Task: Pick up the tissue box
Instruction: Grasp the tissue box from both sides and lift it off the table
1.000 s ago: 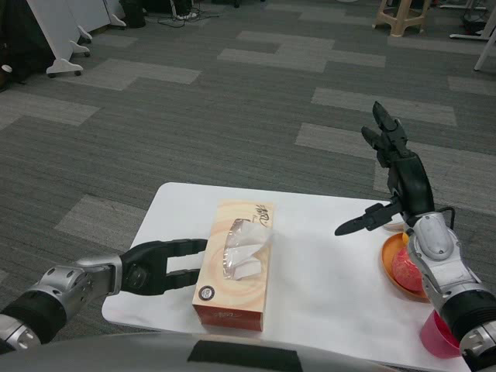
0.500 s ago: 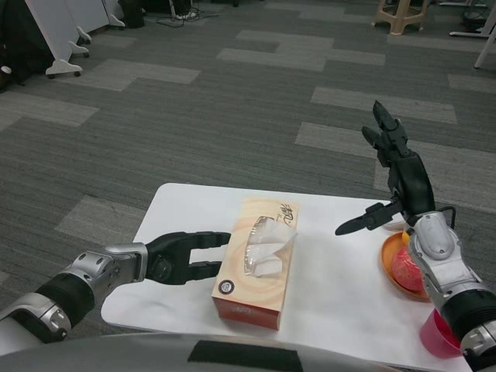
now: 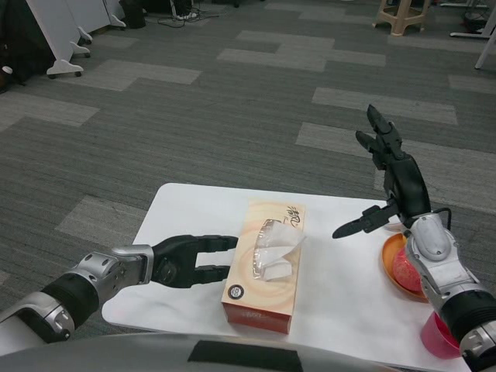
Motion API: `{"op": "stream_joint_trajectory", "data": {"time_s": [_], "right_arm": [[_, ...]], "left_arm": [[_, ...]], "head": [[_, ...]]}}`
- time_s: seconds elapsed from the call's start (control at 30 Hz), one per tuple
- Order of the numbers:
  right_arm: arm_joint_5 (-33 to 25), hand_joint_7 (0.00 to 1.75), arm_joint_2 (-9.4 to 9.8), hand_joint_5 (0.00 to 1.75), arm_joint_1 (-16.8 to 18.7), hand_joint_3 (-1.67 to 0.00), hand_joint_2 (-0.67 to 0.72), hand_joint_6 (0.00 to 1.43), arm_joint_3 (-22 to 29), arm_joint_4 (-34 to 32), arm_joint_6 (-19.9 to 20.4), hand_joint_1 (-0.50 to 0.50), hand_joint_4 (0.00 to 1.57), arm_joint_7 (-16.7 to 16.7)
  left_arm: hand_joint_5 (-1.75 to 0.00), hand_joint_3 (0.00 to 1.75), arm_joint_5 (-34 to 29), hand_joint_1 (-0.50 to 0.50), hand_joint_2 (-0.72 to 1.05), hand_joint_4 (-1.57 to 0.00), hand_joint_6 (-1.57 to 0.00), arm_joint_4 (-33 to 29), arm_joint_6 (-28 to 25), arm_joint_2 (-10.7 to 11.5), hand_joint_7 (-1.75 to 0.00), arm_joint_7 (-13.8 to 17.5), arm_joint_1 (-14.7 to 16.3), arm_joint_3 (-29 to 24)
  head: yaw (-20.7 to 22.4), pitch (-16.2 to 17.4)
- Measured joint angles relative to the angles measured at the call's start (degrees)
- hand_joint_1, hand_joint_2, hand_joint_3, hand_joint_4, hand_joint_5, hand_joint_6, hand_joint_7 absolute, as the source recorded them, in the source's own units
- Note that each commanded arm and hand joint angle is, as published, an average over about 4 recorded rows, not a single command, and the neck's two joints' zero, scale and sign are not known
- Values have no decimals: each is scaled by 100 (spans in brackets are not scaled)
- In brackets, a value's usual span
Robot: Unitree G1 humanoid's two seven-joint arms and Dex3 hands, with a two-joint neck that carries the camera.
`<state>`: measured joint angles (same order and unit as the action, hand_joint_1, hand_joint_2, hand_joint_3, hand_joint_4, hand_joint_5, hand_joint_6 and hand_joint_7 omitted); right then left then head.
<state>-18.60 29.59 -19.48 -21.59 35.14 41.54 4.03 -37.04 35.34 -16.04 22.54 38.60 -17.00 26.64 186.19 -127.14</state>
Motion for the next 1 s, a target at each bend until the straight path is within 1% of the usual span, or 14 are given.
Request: {"op": "stream_joint_trajectory", "data": {"time_s": [0.07,0.1,0.27,0.4,0.6,0.7,0.73,0.87,0.9,1.0], "right_arm": [[-7,7,1,48,1,-16,9,0,-14,0,-56,-46,3,-59],[-10,7,1,48,1,-16,8,0,-17,0,-82,-46,3,-83],[-21,7,9,48,4,-16,9,0,-41,92,-165,-46,3,-168],[-42,7,36,48,11,-16,8,0,-94,392,-218,-46,3,-222],[-44,7,128,48,20,-16,9,0,-178,781,-263,-46,3,-283],[-45,7,132,48,21,-16,9,0,-188,884,-269,-46,4,-316],[-45,7,134,48,21,-16,8,0,-196,920,-273,-46,4,-323],[-52,7,157,48,22,-16,1,0,-258,972,-282,-46,4,-368],[-53,7,167,48,22,-16,0,0,-273,971,-285,-46,4,-379],[-59,10,200,56,23,-16,-3,0,-289,951,-321,-46,7,-461]], "left_arm": [[0,9,-5,50,-59,0,0,-46,-32,25,0,1,3,26],[0,9,-7,50,-59,0,0,-75,-49,40,0,1,9,39],[0,9,-63,50,-55,0,0,-207,-151,94,0,4,122,84],[0,9,-85,50,-57,0,0,-270,-216,116,0,5,305,92],[0,9,-120,50,-59,0,0,-388,-230,195,0,7,394,91],[0,9,-124,50,-55,0,0,-400,-230,210,0,7,413,89],[0,9,-124,50,-57,0,0,-402,-231,210,0,7,425,89],[0,9,-124,50,-55,0,0,-400,-232,175,0,7,449,45],[0,9,-124,50,-55,0,0,-395,-229,139,0,8,452,-7],[0,9,-126,50,-55,0,0,-360,-196,13,0,11,461,-225]], "head": [[-21,-1],[-31,-1],[-81,-9],[-165,-31],[-223,-38],[-215,-27],[-207,-21],[-183,8],[-184,17],[-204,60]]}}
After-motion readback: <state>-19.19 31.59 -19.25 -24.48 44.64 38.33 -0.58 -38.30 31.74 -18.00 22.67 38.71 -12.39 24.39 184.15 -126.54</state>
